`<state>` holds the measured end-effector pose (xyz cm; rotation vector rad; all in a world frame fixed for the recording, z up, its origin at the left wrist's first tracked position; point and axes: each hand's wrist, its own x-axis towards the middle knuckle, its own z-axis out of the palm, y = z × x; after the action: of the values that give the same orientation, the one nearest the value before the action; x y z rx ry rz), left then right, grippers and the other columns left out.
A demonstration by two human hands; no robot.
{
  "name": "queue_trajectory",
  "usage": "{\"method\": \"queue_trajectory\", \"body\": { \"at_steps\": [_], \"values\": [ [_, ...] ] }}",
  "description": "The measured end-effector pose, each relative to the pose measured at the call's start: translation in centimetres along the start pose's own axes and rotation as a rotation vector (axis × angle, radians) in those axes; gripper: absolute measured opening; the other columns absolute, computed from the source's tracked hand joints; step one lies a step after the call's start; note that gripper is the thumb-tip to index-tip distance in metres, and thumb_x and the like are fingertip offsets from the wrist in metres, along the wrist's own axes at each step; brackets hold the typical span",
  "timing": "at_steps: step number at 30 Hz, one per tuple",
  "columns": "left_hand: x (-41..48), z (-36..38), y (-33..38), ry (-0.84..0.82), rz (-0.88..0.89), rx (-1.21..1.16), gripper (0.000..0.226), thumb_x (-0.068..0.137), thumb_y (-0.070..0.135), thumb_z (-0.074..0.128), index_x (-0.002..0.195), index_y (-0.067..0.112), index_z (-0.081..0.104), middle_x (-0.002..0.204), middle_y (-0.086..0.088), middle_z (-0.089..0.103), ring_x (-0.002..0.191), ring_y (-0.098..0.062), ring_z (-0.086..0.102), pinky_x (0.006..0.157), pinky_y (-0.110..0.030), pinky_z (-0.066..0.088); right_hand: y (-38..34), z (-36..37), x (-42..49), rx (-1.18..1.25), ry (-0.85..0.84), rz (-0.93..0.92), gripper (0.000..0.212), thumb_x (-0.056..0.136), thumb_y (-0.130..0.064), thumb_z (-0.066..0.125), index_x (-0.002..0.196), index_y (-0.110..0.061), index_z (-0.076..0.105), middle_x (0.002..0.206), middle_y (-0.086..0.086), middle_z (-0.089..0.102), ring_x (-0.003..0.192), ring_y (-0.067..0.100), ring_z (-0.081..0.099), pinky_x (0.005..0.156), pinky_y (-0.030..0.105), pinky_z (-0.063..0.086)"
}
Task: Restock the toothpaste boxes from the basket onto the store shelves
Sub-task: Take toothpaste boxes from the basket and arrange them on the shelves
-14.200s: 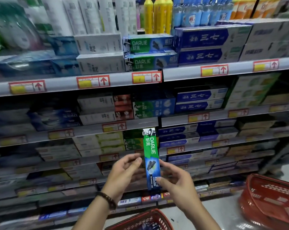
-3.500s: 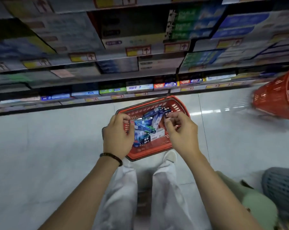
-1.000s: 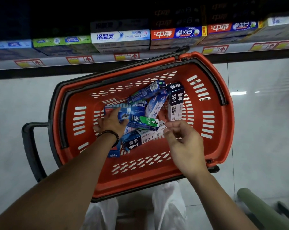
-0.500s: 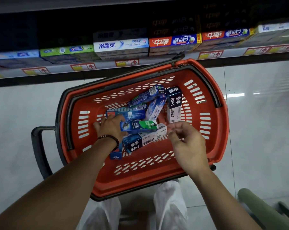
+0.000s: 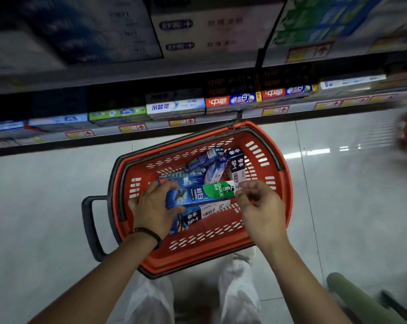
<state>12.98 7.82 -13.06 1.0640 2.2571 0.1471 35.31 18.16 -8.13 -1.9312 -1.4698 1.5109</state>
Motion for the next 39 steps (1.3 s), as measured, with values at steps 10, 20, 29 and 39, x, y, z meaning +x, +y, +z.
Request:
{"method": "queue_trajectory", "body": {
  "at_steps": [10, 20, 29, 39],
  "values": [
    [-3.9, -10.4, 6.3, 0.122, 0.117, -0.136, 0.049, 0.077, 0.042, 0.090, 0.106, 0.055, 0.053, 0.107, 0.032, 0.045, 0.094, -0.001, 0.050, 0.084, -0.033, 0.015, -7.5, -4.1, -1.6, -0.087, 0.179, -0.111, 0.025, 0.097, -0.031, 0.073, 0.122, -0.028, 0.069, 0.115, -0.010, 0.073, 0.102, 0.010, 0.070, 0.081, 0.023, 0.059],
    [-8.9, -20.1, 11.4, 0.157, 0.304, -0.343, 0.055, 0.075, 0.014, 0.095, 0.107, 0.043, 0.061, 0.109, 0.022, 0.058, 0.105, 0.006, 0.060, 0.071, -0.004, 0.050, -16.8, -9.7, -7.5, -0.001, 0.189, -0.121, 0.009, 0.098, -0.027, 0.074, 0.105, -0.031, 0.071, 0.091, -0.017, 0.074, 0.087, 0.005, 0.073, 0.072, 0.031, 0.062],
    [-15.7, -28.4, 16.3, 0.215, 0.363, -0.399, 0.055, 0.075, 0.014, 0.094, 0.114, 0.038, 0.063, 0.113, 0.022, 0.056, 0.103, 0.000, 0.062, 0.078, -0.031, 0.062, -24.1, -15.4, -14.8, -0.022, 0.248, -0.148, 0.019, 0.095, -0.026, 0.076, 0.111, -0.025, 0.067, 0.095, -0.019, 0.069, 0.091, 0.001, 0.067, 0.074, 0.022, 0.051],
    [-22.2, -38.6, 21.5, 0.277, 0.411, -0.408, 0.052, 0.078, 0.009, 0.091, 0.114, 0.037, 0.066, 0.115, 0.021, 0.056, 0.108, 0.004, 0.059, 0.082, -0.021, 0.058, -31.3, -20.6, -22.2, 0.057, 0.303, -0.257, 0.009, 0.095, -0.030, 0.076, 0.100, -0.027, 0.069, 0.092, -0.015, 0.074, 0.085, -0.002, 0.068, 0.072, 0.014, 0.050]
  ]
}}
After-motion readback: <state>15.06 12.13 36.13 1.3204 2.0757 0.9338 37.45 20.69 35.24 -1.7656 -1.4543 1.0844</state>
